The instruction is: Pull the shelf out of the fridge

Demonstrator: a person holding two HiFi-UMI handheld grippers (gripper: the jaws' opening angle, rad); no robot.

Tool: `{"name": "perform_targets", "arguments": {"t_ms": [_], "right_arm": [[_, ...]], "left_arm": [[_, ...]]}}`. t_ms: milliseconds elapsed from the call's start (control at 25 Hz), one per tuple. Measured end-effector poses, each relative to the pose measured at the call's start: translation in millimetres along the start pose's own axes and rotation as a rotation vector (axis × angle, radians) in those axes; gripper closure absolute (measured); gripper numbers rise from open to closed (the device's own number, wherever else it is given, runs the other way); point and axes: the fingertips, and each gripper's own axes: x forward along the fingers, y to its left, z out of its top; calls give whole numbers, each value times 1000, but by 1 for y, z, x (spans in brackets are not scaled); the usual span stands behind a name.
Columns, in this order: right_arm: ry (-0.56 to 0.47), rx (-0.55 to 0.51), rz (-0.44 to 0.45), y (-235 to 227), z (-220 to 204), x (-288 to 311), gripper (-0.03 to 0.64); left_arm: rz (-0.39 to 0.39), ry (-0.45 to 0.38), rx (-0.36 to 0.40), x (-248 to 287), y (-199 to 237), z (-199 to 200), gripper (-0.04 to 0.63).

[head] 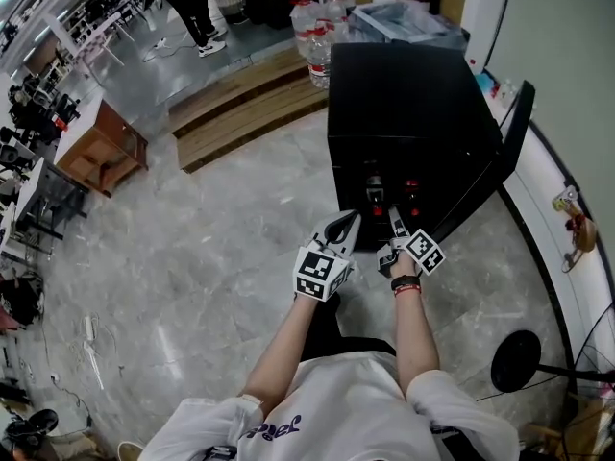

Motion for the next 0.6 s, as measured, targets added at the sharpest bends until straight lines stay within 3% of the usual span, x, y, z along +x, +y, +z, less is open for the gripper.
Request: {"name": "perform_targets", "arguments": {"t_ms": [200,600], "right_arm": [[-28,101,23,-17,6,15,308],[-143,428,92,-58,2,60,296]], "left_arm": [[-11,3,-22,12,1,-13,577],[-27,11,-68,34,14,-45,577]]}}
